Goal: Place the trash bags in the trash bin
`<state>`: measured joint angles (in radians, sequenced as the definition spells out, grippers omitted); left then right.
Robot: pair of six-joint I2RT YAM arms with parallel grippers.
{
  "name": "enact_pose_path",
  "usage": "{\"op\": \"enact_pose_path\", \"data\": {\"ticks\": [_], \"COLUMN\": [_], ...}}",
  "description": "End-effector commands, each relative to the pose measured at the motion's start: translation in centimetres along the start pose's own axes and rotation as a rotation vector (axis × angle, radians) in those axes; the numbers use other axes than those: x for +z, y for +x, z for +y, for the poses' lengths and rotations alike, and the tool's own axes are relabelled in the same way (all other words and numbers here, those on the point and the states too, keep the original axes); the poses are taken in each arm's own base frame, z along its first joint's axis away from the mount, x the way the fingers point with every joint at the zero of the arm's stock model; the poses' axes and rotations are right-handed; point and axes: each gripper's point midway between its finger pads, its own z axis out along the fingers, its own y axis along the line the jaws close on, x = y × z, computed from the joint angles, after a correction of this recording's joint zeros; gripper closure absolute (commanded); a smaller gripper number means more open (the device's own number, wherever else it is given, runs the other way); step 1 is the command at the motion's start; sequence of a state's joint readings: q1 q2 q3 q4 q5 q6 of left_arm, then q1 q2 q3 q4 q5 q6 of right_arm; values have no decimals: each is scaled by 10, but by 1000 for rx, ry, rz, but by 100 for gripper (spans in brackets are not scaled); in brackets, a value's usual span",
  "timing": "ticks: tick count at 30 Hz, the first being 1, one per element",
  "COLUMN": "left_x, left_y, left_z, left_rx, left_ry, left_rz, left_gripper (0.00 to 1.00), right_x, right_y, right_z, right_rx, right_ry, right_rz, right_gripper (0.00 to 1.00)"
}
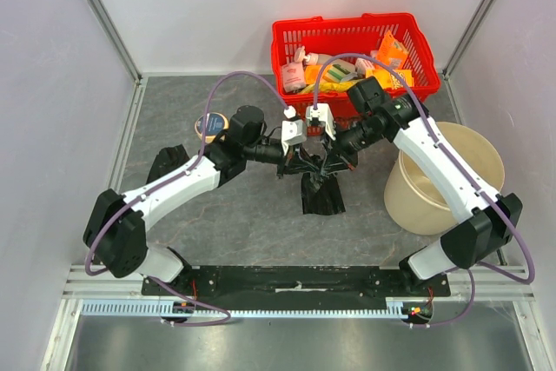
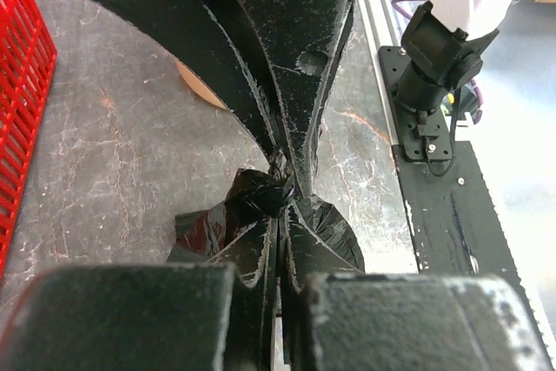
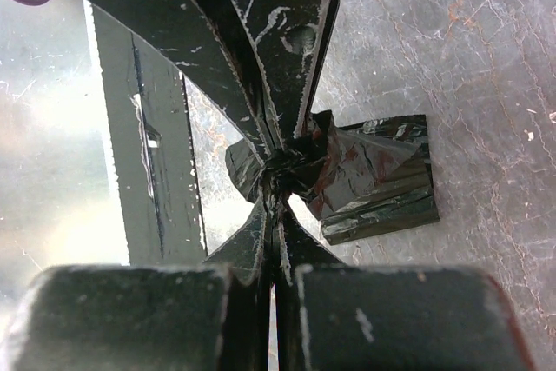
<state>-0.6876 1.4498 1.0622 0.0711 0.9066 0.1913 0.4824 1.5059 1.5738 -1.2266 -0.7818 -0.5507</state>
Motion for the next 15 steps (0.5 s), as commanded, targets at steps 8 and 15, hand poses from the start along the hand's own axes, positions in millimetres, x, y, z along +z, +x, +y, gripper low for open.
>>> {"op": "enact_pose_path", "data": {"ticks": [8,15], "left_x": [-25,-29], "left_y": [24,26], "left_z": [46,49], "left_rx": [110,126], "left_ry": [-240,-259], "left_rz": [134,148], "left_gripper": [96,86], "right_x": [-11,-9], "right_y": [12,18], "right_z": [33,35], "right_rx": [48,53], "right_ry": [-47,-67], "right_rz": [24,40], "right_gripper": [100,100]}}
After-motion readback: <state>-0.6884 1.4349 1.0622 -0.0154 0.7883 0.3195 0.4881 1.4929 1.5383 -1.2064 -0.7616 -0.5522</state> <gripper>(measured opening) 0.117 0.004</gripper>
